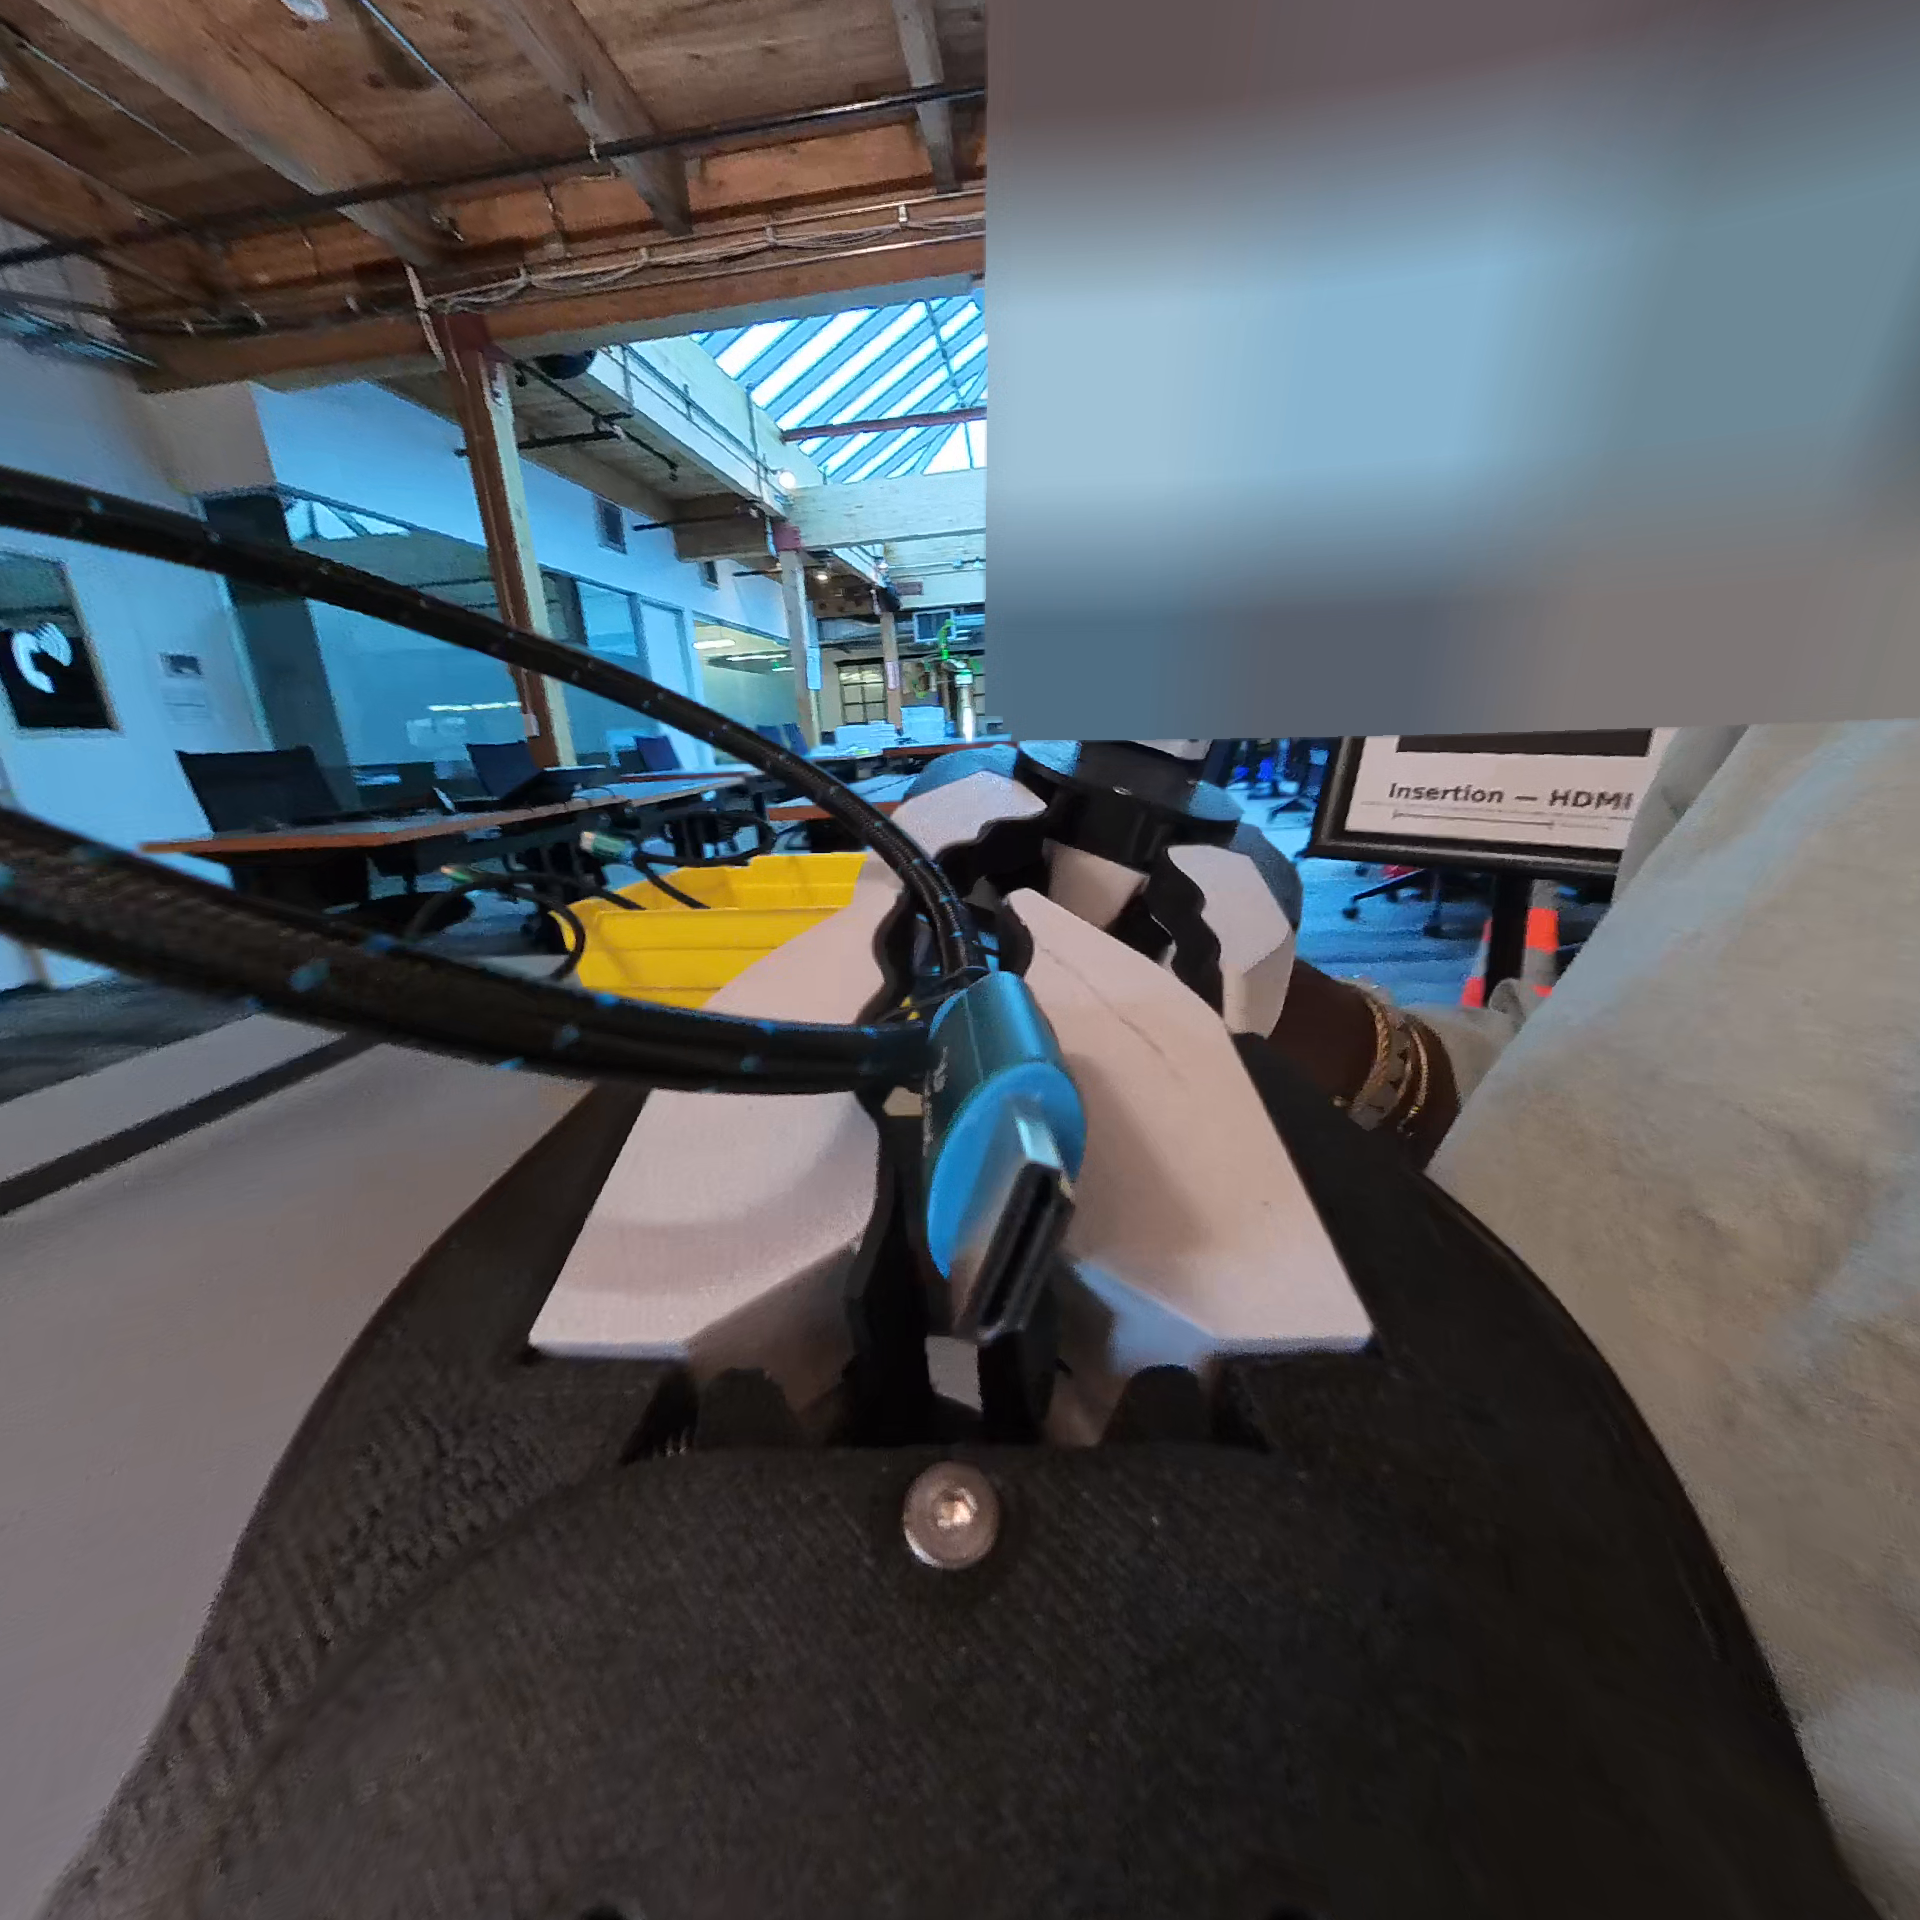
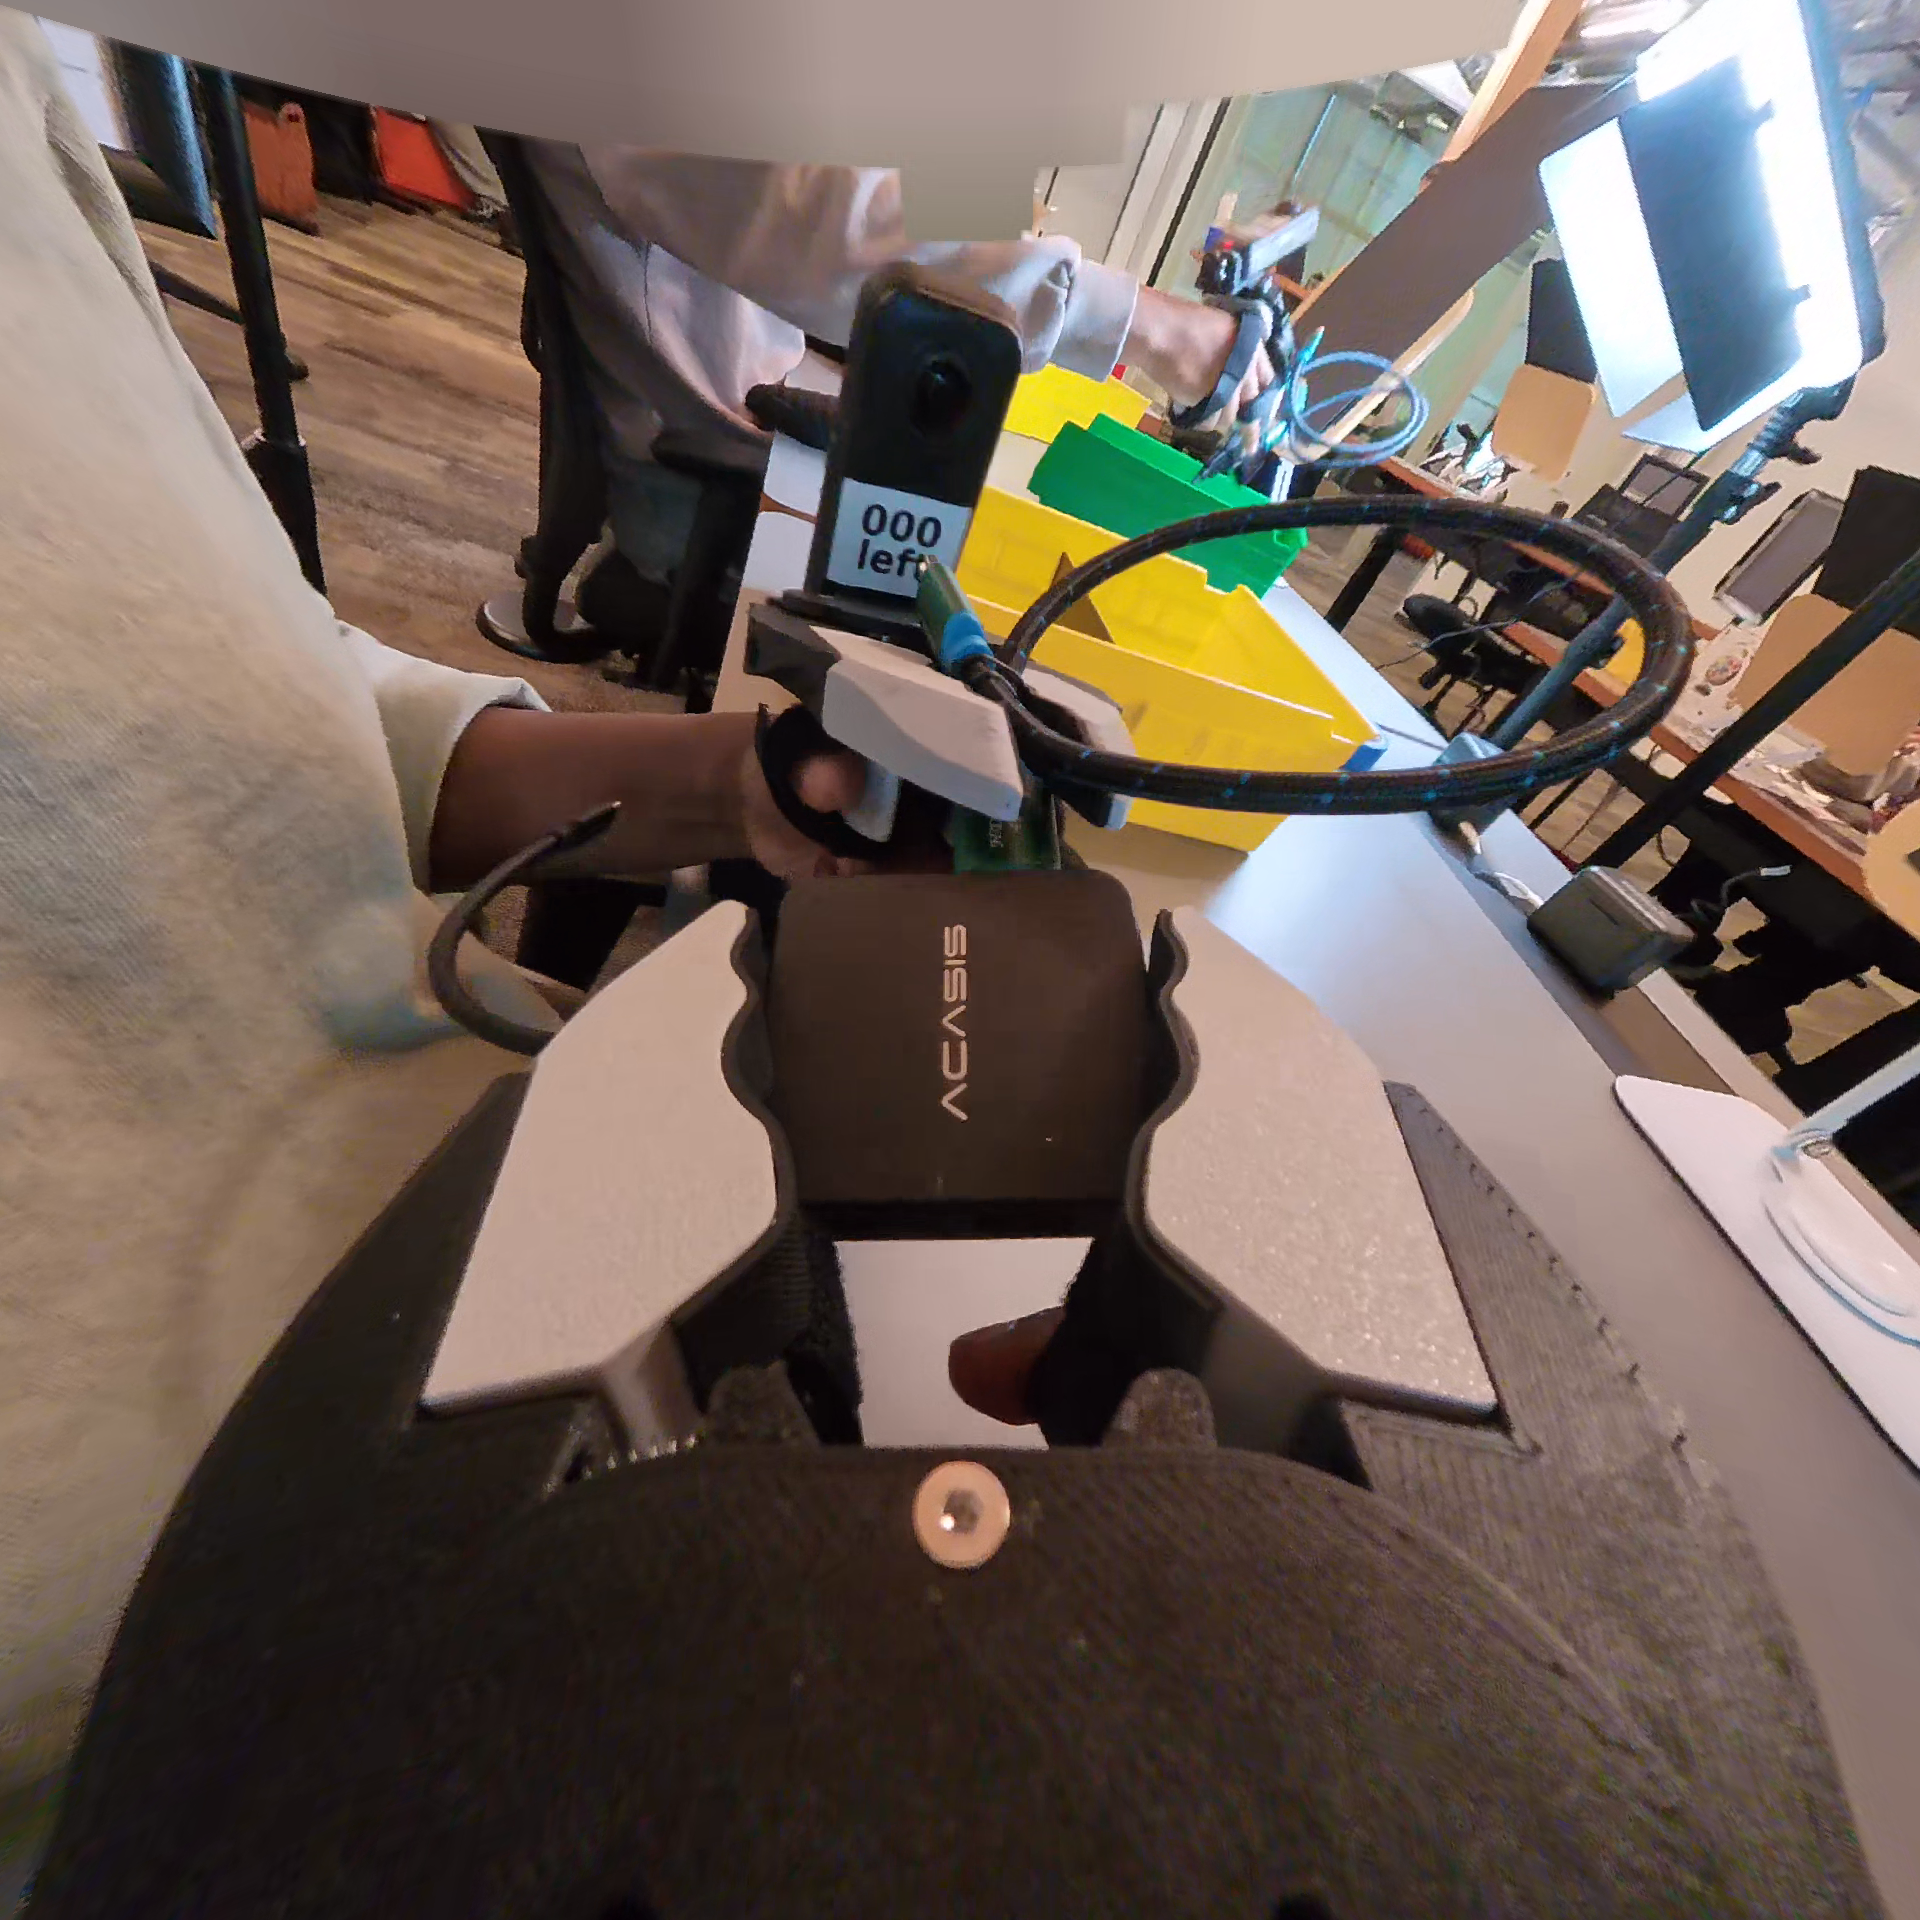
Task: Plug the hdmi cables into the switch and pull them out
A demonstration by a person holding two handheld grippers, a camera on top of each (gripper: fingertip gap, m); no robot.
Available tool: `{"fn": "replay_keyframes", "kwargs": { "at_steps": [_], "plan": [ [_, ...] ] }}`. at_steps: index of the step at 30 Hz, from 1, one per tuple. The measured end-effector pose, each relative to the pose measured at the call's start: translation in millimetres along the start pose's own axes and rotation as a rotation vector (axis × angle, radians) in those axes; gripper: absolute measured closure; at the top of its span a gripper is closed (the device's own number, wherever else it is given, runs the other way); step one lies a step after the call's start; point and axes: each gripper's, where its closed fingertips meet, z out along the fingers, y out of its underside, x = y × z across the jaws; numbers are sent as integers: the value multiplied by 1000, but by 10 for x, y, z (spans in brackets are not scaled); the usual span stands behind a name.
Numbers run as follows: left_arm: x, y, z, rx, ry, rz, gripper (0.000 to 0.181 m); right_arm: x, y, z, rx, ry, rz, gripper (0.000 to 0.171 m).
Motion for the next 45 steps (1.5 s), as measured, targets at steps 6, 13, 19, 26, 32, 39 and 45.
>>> {"fn": "replay_keyframes", "kwargs": {
  "at_steps": [6, 13, 19, 26, 32, 39, 45],
  "plan": [
    [-121, -68, 31, 3, -82, -91, 124, 202, -64, -59, -24, 232, -259, 99],
    [154, 272, 196, -192, 89, -306, 141, 180, -35, 17, -230, 371, -698, 99],
    [90, 189, 163, -132, 33, -162, 166, 201, -153, 39, -85, 389, -623, 100],
    [139, -80, 13, -11, 80, -80, 166, 194, -366, -216, 374, 103, 37, 106],
    [222, 5, 63, -59, 116, -74, 166, 77, -358, -147, 428, -10, 102, 142],
    [198, -2, 87, -96, 71, -25, 149, 6, -364, -221, 300, 49, -146, 156],
    [-563, -468, -439, 123, -412, 122, 140, 553, -685, -1062, 292, 573, -322, 157]
  ]
}}
